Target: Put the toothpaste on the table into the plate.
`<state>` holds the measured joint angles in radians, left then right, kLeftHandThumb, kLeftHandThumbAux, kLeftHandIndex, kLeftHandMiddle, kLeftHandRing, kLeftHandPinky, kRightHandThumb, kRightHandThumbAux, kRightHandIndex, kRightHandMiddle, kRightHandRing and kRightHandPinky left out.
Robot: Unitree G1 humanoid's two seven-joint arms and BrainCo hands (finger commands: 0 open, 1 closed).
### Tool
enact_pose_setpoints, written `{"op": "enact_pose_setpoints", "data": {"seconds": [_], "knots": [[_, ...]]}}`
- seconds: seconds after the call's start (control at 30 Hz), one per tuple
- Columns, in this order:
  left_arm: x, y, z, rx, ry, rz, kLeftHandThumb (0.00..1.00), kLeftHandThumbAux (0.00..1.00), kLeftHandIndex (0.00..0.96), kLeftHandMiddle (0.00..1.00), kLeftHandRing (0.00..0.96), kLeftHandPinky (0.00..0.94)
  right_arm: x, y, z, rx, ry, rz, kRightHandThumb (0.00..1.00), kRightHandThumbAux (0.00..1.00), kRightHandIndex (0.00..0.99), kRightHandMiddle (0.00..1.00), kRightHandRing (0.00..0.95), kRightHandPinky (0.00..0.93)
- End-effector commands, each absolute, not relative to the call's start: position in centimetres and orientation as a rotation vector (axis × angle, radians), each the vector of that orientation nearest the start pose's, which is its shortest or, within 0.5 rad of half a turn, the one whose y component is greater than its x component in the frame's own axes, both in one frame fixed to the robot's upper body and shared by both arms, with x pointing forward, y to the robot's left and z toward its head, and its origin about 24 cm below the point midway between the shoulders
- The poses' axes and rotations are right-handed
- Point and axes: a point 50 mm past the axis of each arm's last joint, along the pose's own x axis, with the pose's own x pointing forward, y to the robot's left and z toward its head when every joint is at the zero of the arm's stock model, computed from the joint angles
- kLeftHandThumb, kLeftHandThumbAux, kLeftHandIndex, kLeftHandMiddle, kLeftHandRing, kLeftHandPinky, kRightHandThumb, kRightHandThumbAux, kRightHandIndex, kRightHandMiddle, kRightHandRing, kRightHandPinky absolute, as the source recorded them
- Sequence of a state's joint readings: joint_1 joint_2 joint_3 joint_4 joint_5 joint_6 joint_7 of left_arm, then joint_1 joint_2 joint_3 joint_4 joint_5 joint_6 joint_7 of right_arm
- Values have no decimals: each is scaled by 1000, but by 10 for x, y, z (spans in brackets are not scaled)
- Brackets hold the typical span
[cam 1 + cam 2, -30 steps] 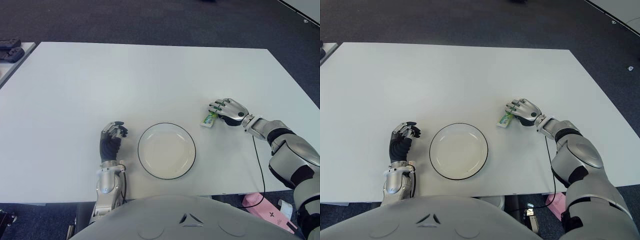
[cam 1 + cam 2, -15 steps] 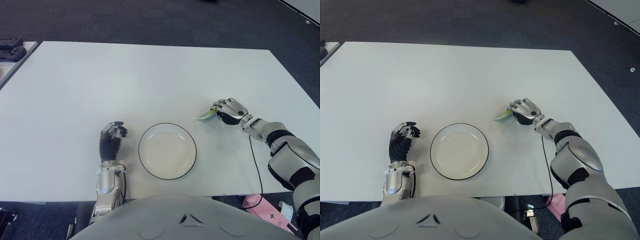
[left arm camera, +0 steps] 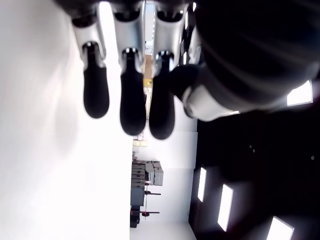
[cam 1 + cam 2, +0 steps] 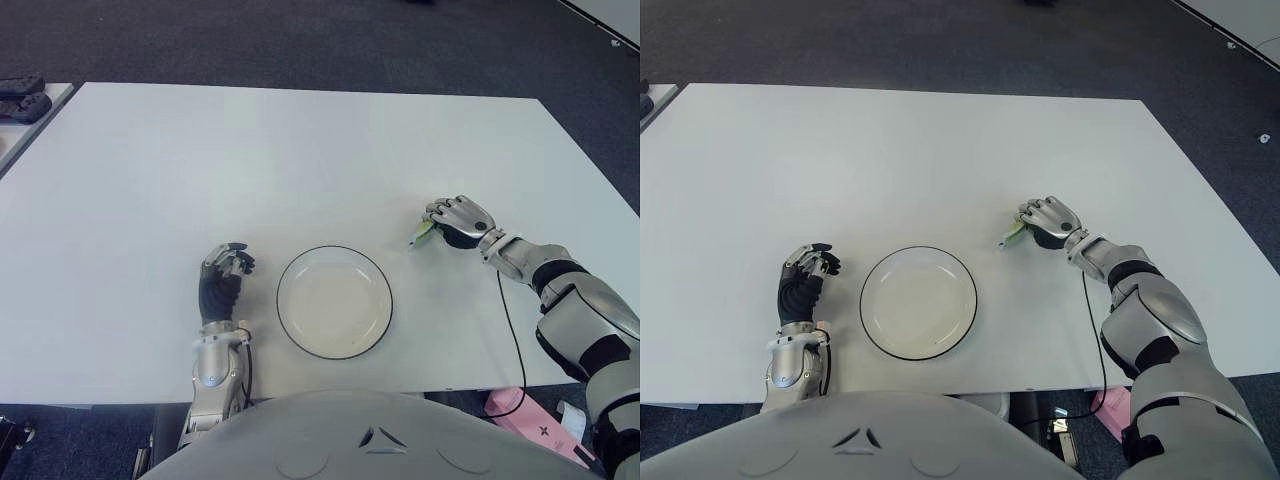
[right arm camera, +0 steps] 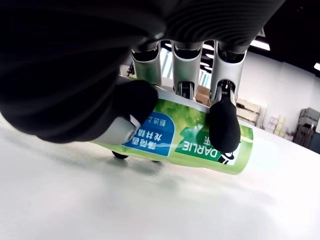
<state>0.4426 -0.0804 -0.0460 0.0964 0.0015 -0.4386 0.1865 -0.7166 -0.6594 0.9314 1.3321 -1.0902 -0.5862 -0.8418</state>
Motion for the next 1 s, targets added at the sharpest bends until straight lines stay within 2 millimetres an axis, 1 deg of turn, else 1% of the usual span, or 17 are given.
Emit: {"op": "enact_pose_setpoints", "data": {"seconds": [0.03, 0.4, 0.6, 0.73, 1.0], "knots": [[142, 151, -32, -86, 148, 308, 702, 718, 430, 570, 562, 537, 291, -265, 2, -1820, -340, 611, 953, 660, 499, 422, 462, 443], [143, 150, -32, -94, 142, 309, 702, 718, 430, 572, 564, 547, 293, -264, 7, -1755, -369, 506, 952, 663, 499, 420, 449, 456], [144, 150, -33, -99, 145, 314, 703, 718, 430, 572, 568, 546, 300, -257, 16, -1707, -420, 405, 951, 663, 496, 418, 455, 468], [144, 150, -33, -94, 147, 319, 703, 718, 430, 572, 568, 547, 304, -253, 23, -1657, -478, 338, 950, 663, 489, 417, 463, 480], [145, 151, -34, -87, 144, 318, 704, 718, 430, 573, 569, 548, 307, -241, 36, -1484, -584, 239, 949, 663, 480, 416, 471, 491]]}}
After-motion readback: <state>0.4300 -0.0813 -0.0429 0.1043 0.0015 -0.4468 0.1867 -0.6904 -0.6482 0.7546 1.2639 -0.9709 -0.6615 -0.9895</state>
